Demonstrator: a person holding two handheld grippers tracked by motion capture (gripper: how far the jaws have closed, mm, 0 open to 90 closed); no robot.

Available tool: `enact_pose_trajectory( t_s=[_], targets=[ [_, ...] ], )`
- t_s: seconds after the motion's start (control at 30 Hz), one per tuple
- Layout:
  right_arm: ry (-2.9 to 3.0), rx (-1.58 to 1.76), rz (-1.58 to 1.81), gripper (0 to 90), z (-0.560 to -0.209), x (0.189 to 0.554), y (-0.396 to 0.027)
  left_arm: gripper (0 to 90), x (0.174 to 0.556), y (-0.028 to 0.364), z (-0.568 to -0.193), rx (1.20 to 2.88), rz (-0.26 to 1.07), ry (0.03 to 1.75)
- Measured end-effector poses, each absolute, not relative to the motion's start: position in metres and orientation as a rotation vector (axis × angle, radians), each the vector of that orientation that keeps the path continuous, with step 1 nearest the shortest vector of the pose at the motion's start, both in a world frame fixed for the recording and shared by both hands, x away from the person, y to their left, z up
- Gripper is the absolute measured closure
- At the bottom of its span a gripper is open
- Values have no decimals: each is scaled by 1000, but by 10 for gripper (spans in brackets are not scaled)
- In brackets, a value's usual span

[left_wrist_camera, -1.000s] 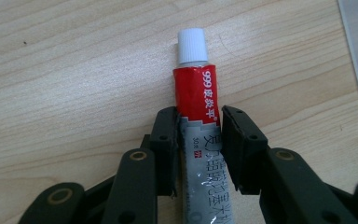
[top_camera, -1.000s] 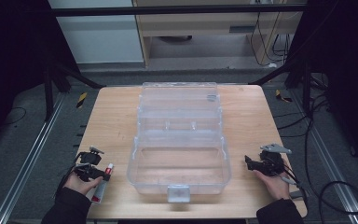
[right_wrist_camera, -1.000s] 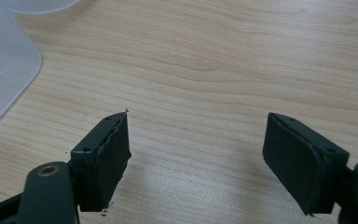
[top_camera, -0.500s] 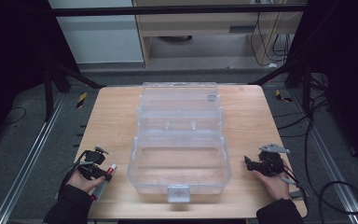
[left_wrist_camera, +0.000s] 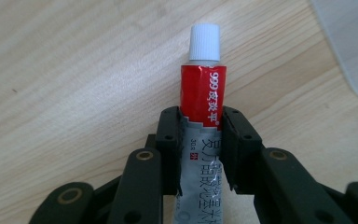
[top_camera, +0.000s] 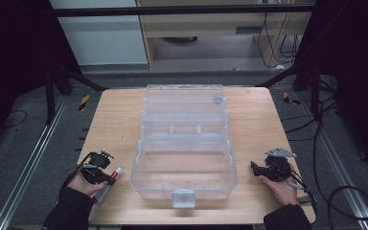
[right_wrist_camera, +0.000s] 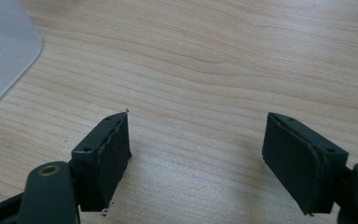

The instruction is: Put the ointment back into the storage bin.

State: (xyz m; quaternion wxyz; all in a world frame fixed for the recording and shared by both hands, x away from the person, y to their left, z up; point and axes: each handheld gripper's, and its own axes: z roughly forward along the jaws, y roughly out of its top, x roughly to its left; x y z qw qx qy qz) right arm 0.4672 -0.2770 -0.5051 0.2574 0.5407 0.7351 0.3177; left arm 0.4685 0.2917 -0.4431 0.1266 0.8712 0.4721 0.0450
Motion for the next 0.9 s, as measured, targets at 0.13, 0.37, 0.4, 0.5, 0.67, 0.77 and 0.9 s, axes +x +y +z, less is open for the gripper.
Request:
enact_pose_trajectory(
  t_s=[0.13,0.37,0.4,0.5,0.67,0.77,0.9],
  targets=[
    [1994,1456,859,232,-505,467,-277,700,467,295,-425,2527,166,1309],
    [1981,1454,868,226,-504,466,-278,700,466,297,-394,2534,198,1158],
    [1982,1453,866,226,-504,466,-278,700,466,297,-390,2532,207,1140],
    [1978,1449,864,224,-504,466,-278,700,464,298,-372,2526,225,1056],
    [1977,1443,860,221,-505,466,-278,700,462,295,-350,2537,227,918],
    [1976,1446,854,220,-506,466,-278,699,462,292,-343,2549,228,874],
    [1975,1443,851,220,-506,466,-277,699,461,285,-329,2563,216,787]
  ],
)
